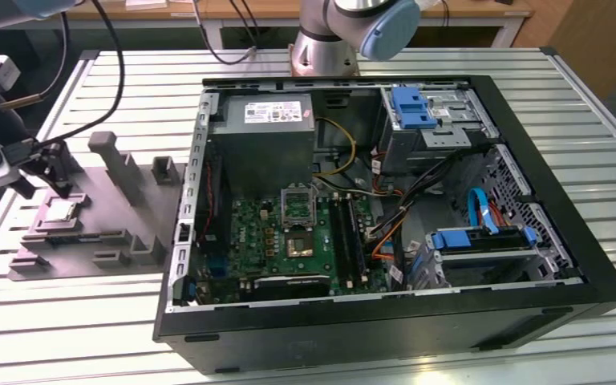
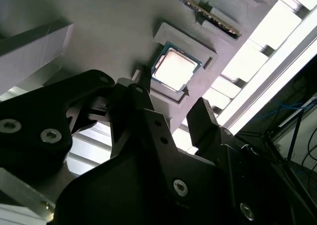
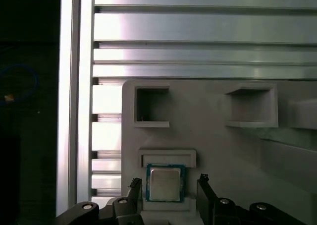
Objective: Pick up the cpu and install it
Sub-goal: 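Pick up the cpu and move it towards the insertion slot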
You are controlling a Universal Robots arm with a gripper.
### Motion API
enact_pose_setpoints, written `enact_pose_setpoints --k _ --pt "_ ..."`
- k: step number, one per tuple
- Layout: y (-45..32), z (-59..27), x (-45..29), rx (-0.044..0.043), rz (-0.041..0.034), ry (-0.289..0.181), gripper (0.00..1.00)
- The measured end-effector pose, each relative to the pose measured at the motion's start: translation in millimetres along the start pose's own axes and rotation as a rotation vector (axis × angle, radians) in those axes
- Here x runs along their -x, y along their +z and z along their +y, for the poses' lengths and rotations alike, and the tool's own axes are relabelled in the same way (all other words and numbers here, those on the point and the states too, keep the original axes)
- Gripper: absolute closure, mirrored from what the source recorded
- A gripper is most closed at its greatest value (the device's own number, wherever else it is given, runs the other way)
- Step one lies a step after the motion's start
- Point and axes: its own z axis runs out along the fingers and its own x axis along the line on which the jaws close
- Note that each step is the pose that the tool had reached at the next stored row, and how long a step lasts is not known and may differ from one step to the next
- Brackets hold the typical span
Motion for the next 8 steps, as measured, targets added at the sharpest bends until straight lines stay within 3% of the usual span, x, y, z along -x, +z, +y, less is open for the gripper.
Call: enact_pose_setpoints --k 7,8 --pt "11.8 -0.5 -0.4 -0.0048 -0.0031 0.007 0.43" --pt "13.2 -0.7 -0.4 -0.0050 -0.0032 0.008 0.37"
